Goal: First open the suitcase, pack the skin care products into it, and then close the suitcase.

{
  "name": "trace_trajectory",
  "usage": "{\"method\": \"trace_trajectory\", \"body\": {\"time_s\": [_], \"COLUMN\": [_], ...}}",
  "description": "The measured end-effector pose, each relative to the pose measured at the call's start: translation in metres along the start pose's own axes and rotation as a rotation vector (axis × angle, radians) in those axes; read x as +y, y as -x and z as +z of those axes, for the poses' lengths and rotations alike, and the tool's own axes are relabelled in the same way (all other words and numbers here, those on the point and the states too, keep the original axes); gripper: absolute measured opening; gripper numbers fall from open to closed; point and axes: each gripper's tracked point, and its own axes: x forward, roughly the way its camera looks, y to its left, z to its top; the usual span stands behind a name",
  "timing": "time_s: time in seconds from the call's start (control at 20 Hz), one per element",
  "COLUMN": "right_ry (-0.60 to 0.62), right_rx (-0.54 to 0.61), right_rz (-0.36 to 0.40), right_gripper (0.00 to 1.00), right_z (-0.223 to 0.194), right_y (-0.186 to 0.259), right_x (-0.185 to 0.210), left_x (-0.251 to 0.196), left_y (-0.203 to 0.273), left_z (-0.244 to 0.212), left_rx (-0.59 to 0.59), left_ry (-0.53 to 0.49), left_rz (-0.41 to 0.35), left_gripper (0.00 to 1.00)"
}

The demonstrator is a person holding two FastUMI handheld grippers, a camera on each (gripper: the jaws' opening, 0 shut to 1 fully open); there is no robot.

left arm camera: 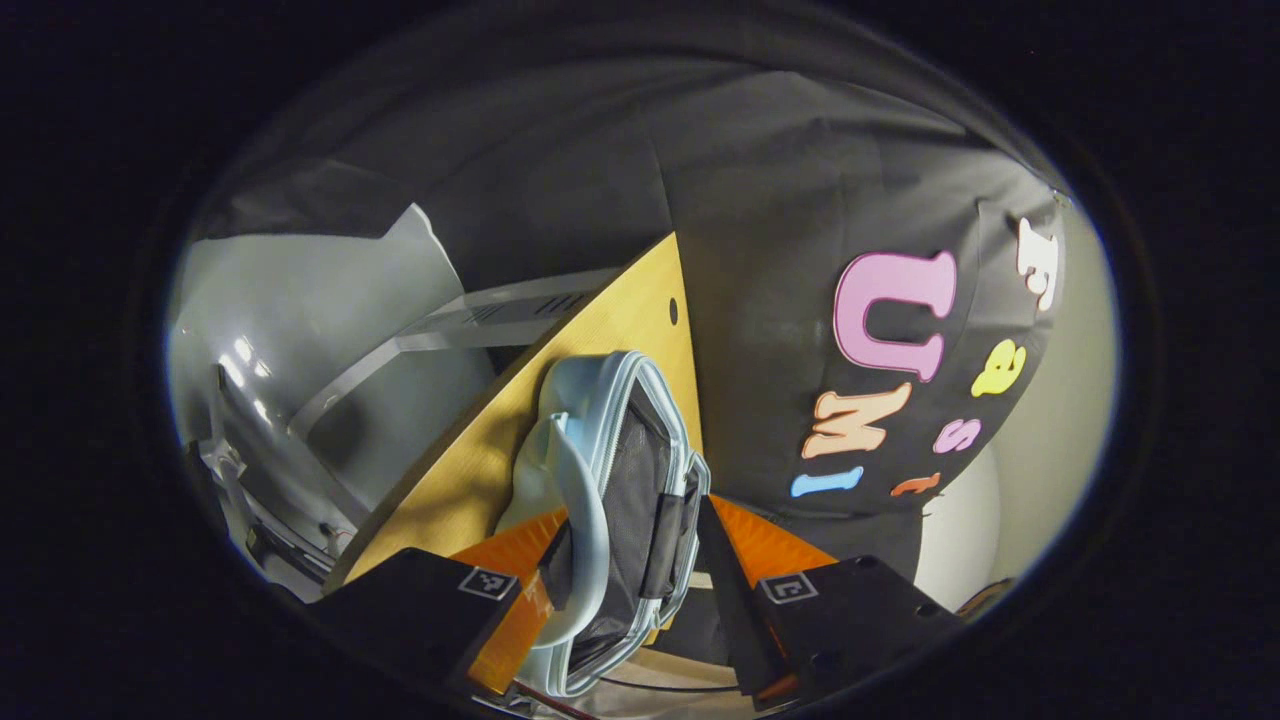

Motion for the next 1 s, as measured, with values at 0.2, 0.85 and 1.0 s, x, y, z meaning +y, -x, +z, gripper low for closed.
{"method": "trace_trajectory", "body": {"time_s": [0.2,0.85,1.0], "right_ry": [-0.002,-0.052,-0.098], "right_rx": [-0.007,-0.011,-0.015], "right_rz": [0.014,0.024,0.002], "right_gripper": [0.99,0.99,1.00], "right_z": [0.001,-0.010,-0.016], "right_y": [0.000,-0.016,-0.022], "right_x": [0.004,0.001,-0.013], "left_x": [0.004,-0.028,-0.103], "left_y": [0.003,0.071,0.061], "left_z": [0.002,0.008,-0.037], "left_rx": [-0.028,-0.419,-0.404], "left_ry": [0.016,-0.396,-0.666], "left_rz": [-0.007,0.354,0.372], "left_gripper": [0.73,0.92,0.96]}}
